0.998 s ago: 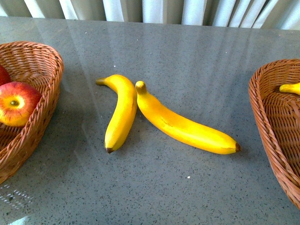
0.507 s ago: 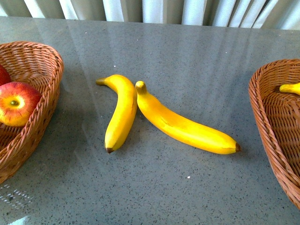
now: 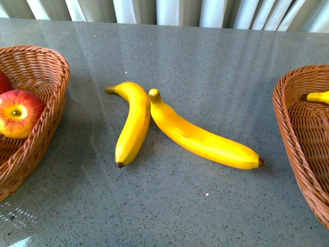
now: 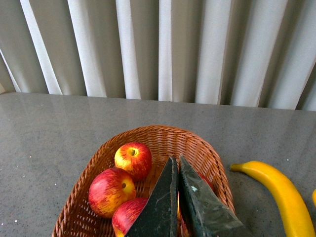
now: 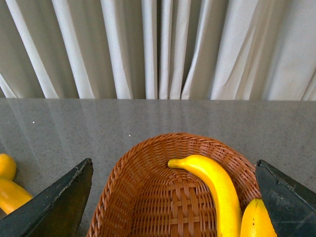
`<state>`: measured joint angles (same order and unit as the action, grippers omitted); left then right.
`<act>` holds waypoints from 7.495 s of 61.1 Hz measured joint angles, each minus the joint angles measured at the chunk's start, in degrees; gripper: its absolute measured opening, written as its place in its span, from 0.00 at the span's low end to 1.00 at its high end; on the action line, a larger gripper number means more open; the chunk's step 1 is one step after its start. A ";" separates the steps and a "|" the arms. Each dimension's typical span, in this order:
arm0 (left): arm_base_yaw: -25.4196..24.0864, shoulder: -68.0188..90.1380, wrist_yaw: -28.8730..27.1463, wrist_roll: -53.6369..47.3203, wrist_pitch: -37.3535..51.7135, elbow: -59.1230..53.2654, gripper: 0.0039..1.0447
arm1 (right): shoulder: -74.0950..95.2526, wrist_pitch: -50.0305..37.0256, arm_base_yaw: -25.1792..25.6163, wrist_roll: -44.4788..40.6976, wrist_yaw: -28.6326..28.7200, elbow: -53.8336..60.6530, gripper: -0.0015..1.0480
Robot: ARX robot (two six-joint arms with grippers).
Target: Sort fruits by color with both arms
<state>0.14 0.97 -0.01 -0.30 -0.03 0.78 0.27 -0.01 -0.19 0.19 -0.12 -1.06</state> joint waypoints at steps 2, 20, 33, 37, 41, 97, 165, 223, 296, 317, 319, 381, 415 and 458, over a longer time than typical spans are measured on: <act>0.00 0.00 0.00 0.11 0.00 0.00 0.02 | 0.00 0.00 0.00 0.00 0.00 0.00 0.91; 0.00 -0.02 0.00 0.13 0.00 0.00 0.63 | 0.00 -0.02 0.00 0.00 0.02 0.00 0.91; 0.00 -0.02 0.02 0.13 0.00 0.00 0.92 | 0.00 -0.02 0.00 0.00 0.02 0.00 0.91; 0.00 -0.02 0.00 0.15 0.00 0.00 0.91 | 0.00 -0.02 0.00 0.00 0.02 0.00 0.91; 0.00 -0.02 0.02 0.15 0.00 0.00 0.91 | 0.00 -0.02 0.00 0.00 0.02 0.00 0.91; 0.00 -0.02 0.00 0.15 0.00 0.00 0.91 | 86.64 -21.68 -21.42 -26.56 16.02 -29.29 0.91; 0.00 -0.02 0.00 0.15 0.02 0.00 0.91 | 116.76 -17.62 -26.88 -28.26 16.41 -47.06 0.91; 0.00 -0.02 0.02 0.15 0.00 0.00 0.91 | 111.08 -20.15 -22.43 -19.56 20.74 -44.46 0.35; 0.00 -0.02 0.02 0.15 0.02 0.00 0.91 | 89.53 -18.47 -3.32 12.52 -0.61 -29.18 0.60; 0.00 -0.02 0.02 0.15 0.00 0.00 0.91 | 85.94 -17.53 -13.11 12.74 -1.33 -30.29 0.91; 0.00 -0.02 0.02 0.15 0.02 0.00 0.91 | 86.20 -17.55 -14.99 12.74 -2.08 -30.84 0.91; 0.00 -0.02 0.00 0.15 0.00 0.00 0.91 | 121.24 -5.25 -38.25 19.52 -5.51 -69.61 0.91; 0.00 -0.02 0.00 0.15 0.00 0.00 0.91 | 126.07 -1.75 -40.02 19.91 -6.58 -72.81 0.82; 0.00 -0.02 0.02 0.15 0.02 0.00 0.91 | 112.59 -12.57 -38.64 17.33 -14.10 -57.61 0.33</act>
<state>0.14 0.95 0.01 -0.14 -0.01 0.78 112.86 -12.58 -38.83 17.52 -14.22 -58.67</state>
